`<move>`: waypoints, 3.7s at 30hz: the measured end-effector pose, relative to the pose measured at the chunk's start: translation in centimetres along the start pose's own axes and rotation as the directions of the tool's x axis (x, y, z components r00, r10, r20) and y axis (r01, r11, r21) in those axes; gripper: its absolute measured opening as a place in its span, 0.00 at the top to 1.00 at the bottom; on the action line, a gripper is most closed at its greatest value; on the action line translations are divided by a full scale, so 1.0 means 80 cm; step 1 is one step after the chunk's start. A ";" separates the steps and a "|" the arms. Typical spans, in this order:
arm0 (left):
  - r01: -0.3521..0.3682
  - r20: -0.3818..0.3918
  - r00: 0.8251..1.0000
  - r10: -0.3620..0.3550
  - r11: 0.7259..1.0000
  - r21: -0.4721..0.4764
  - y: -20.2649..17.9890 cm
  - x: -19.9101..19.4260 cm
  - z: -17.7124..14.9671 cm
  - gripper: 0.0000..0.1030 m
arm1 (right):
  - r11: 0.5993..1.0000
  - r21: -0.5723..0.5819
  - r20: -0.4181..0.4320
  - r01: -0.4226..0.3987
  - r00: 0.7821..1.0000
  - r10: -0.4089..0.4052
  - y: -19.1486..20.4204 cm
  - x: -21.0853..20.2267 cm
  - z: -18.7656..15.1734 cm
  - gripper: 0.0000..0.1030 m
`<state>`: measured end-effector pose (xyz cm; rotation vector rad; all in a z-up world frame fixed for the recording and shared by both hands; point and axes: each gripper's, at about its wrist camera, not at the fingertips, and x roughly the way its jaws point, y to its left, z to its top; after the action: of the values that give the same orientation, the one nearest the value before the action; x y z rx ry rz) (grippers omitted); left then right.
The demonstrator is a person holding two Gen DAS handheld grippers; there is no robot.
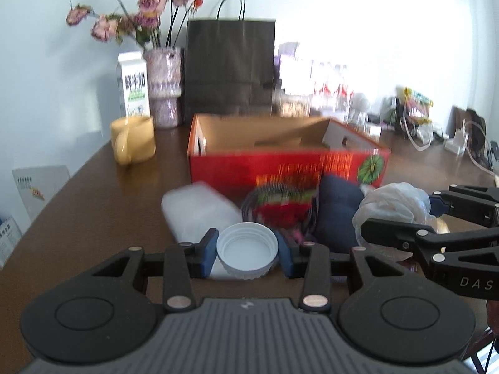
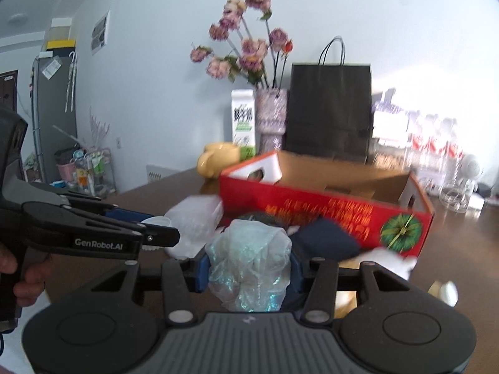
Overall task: Organize objects
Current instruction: 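Carry the cap with the left tool into the cardboard box while the right tool drops the bag there, then withdraw both open tools from the box back toward the table items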
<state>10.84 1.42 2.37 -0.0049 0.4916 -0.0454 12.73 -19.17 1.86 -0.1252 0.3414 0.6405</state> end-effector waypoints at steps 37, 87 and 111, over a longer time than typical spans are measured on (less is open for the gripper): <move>-0.034 0.056 0.998 0.038 0.996 -0.085 -0.036 0.241 0.167 0.60 | 0.981 0.099 -0.153 0.165 0.977 -0.149 -0.187 0.234 0.103 0.54; -0.048 0.114 0.992 0.060 0.993 -0.104 -0.027 0.118 0.126 0.00 | 0.972 0.069 -0.059 0.226 0.973 -0.222 -0.157 0.100 0.086 0.00; -0.076 0.069 0.994 0.081 0.994 -0.076 -0.023 0.029 0.049 0.00 | 0.962 0.076 -0.095 0.262 0.962 -0.255 -0.124 -0.028 0.004 0.00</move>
<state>14.63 -0.58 4.77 -0.0586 0.4207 0.0500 17.14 -28.22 3.00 -0.1110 0.4265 0.3612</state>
